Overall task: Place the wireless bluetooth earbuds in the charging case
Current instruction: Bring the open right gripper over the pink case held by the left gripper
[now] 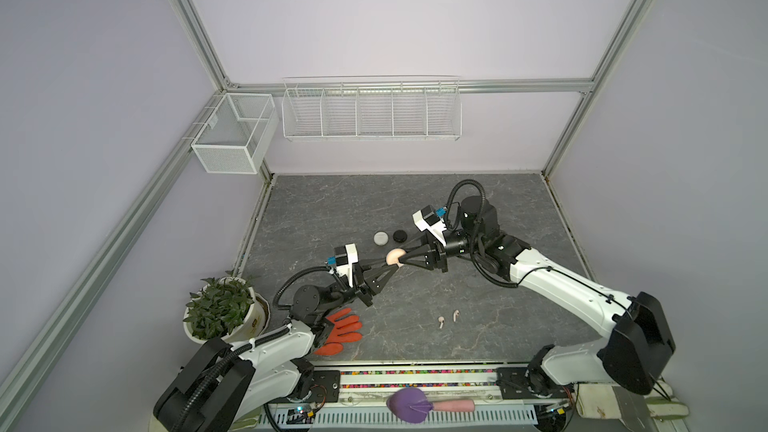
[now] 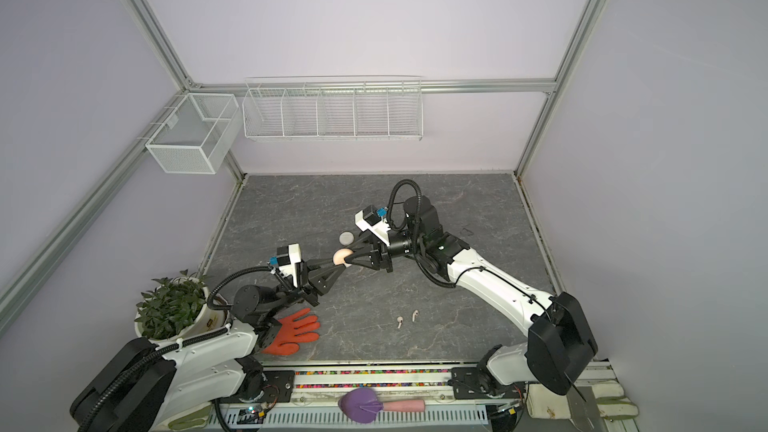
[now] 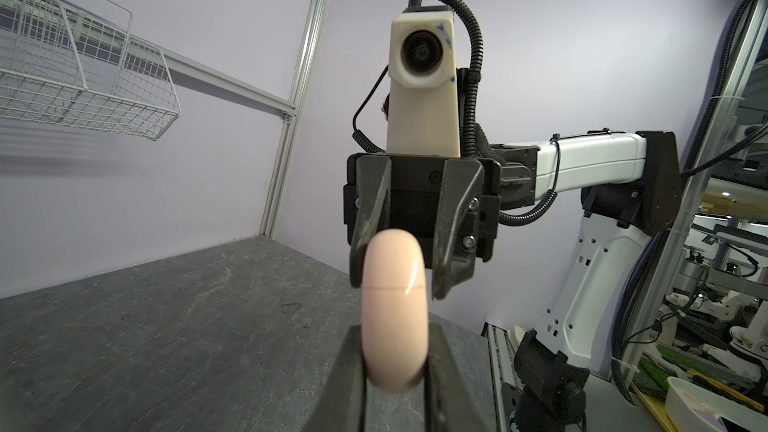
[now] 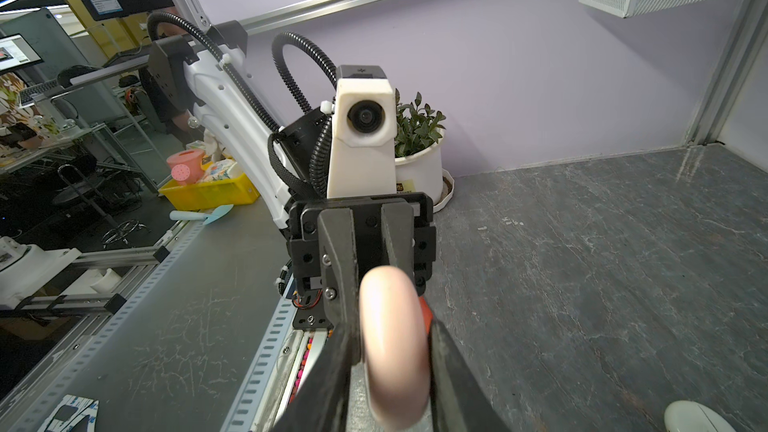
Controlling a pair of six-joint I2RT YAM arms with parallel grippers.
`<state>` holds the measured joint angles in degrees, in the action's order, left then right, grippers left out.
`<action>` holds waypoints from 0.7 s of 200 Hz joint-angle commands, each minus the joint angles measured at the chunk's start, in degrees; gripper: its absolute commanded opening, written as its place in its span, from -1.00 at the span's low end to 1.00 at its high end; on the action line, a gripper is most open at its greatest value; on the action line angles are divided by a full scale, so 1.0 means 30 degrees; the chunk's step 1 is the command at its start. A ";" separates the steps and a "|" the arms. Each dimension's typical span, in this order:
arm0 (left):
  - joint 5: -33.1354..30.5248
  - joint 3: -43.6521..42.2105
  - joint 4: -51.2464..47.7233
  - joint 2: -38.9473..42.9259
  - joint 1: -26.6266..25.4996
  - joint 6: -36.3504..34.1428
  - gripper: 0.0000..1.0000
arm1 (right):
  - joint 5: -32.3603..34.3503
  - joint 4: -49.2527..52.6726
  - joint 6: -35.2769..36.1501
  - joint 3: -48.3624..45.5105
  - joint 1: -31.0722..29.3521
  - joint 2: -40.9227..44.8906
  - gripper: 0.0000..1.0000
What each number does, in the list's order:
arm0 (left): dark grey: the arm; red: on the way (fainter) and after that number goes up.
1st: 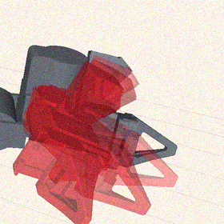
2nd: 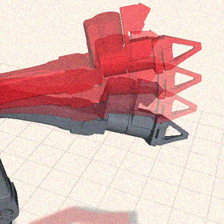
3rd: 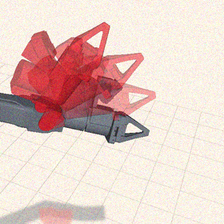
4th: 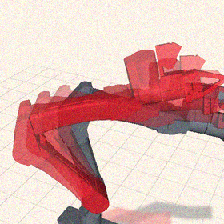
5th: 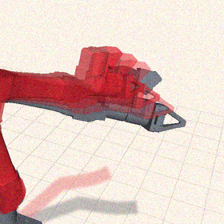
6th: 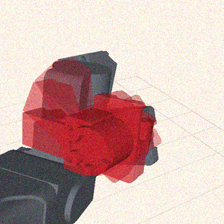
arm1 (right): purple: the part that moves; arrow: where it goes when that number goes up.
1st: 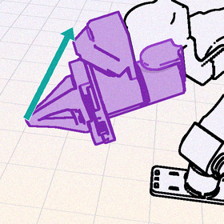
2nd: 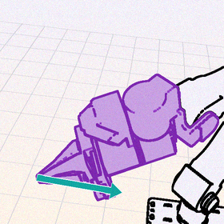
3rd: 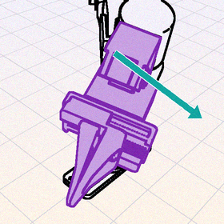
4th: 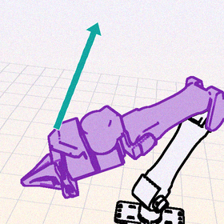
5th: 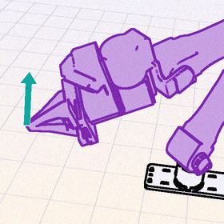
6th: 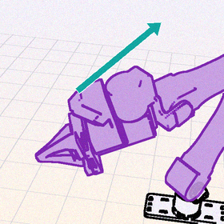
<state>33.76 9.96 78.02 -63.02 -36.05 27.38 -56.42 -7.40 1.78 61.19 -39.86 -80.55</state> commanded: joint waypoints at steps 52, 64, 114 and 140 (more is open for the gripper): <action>-0.1306 0.1097 -0.2327 0.1238 0.0006 0.0514 -0.89 | -0.0828 0.2851 0.2180 0.1471 -0.0653 -0.0148 -0.53; -0.1352 0.1203 -0.3164 0.1746 0.0006 0.0506 -0.59 | -0.0530 0.4031 0.2995 0.1796 -0.0625 -0.0064 -0.55; 0.0726 0.1256 -0.7641 0.3910 -0.0136 -0.1374 0.14 | 0.1927 1.2237 0.8413 0.4527 0.0185 0.0017 -0.76; 0.1632 0.1580 -0.8552 0.3471 -0.0760 -0.2735 0.15 | 0.2696 1.3832 0.9323 0.5436 0.0478 -0.0137 -0.82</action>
<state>34.74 12.47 57.98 -51.77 -36.91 24.38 -50.94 23.75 21.96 75.09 -39.29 -81.34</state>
